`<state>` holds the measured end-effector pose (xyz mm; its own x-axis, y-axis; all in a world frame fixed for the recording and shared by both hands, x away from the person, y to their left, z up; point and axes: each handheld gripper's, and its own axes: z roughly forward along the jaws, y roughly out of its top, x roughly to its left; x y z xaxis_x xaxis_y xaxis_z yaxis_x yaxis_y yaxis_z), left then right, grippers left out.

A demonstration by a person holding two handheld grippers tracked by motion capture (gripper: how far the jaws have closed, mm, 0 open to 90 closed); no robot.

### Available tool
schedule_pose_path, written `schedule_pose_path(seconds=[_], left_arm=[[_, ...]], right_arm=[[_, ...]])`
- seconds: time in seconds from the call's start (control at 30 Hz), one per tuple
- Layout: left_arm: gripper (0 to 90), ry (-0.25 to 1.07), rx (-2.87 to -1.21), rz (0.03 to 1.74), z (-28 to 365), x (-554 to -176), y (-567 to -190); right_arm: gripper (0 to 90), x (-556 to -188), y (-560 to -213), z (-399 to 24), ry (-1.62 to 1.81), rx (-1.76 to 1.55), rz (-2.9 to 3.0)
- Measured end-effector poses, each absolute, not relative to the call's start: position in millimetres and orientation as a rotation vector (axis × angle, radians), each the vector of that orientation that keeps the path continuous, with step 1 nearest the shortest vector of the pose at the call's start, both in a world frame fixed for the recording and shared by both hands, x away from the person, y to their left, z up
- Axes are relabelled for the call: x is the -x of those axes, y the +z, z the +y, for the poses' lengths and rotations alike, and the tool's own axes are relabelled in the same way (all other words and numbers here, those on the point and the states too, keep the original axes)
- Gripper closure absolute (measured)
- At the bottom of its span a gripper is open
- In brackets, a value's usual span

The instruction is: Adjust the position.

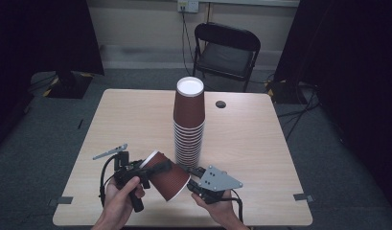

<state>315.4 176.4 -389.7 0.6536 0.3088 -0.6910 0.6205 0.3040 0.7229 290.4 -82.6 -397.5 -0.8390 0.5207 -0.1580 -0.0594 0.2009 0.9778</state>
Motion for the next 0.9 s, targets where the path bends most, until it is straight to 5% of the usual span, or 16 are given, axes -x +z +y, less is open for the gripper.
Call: schedule_pose_path(seconds=[0.9], left_arm=[[16.7,0.177,-1.623,0.735,183,-309,-387]], right_arm=[[86.2,-313,-409,-103,1.555,-0.658,2.407]])
